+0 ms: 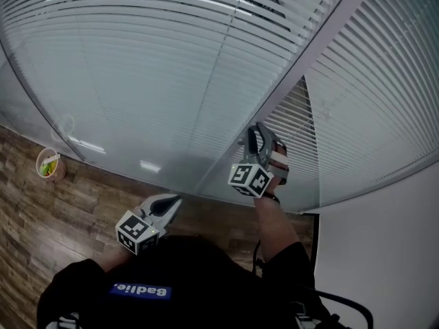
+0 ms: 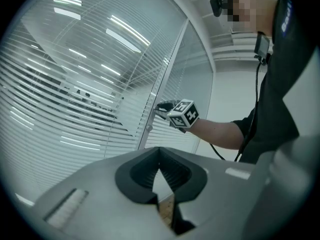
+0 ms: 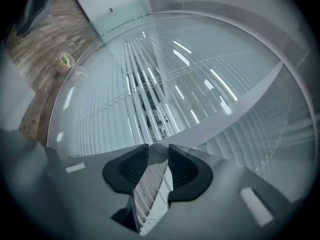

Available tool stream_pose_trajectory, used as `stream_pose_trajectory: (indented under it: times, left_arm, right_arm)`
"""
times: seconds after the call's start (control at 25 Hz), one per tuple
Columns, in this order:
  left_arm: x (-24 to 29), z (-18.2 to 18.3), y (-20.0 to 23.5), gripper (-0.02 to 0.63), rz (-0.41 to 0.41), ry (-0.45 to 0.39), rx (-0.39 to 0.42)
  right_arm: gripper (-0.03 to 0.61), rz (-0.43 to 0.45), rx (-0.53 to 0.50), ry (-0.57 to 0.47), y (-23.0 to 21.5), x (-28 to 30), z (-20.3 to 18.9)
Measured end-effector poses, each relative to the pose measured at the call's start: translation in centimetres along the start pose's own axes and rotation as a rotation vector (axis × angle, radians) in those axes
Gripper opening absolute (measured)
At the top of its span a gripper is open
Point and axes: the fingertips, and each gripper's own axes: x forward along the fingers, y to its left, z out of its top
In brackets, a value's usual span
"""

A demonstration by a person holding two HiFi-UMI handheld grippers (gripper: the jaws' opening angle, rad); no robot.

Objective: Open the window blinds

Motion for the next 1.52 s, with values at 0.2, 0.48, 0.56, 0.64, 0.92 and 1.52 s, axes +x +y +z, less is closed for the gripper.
stream_pose_trajectory:
  times: [0.2, 0.48, 0.56, 0.64, 0.92, 1.52]
  left_arm:
    - [-0.1, -0.3, -0.2, 0.000, -0.002, 0.006, -0.002]
    - [-0.1, -0.4, -0.3, 0.000, -0.001, 0.007, -0.001]
    - [-0.2, -0.2, -0.3, 0.000, 0.002, 0.004, 0.000]
    - [-0.2, -0.1, -0.3, 0.000, 0.004, 0.003, 0.004]
    - [-0.4, -0.1, -0.1, 0.000, 0.009, 0.002, -0.004]
    - [-0.1, -0.1, -0.4, 0.000, -0.004, 0.006, -0.003]
  right_arm:
    - [0.127, 0.022, 0.188, 0.008, 0.0, -0.1, -0.2]
    - [0.127, 0.035, 0.342, 0.020, -0.2, 0.1, -0.3]
    - [0.127, 0.044, 0.395, 0.021, -0.5, 0.1, -0.2]
    - [0.130, 0.047, 0.379, 0.022, -0.6, 0.0, -0.1]
    - [0.182, -0.029, -0.296, 0.036, 0.5, -0.1, -0.3]
    - [0.123, 0.010, 0.240, 0.022, -0.2, -0.1, -0.3]
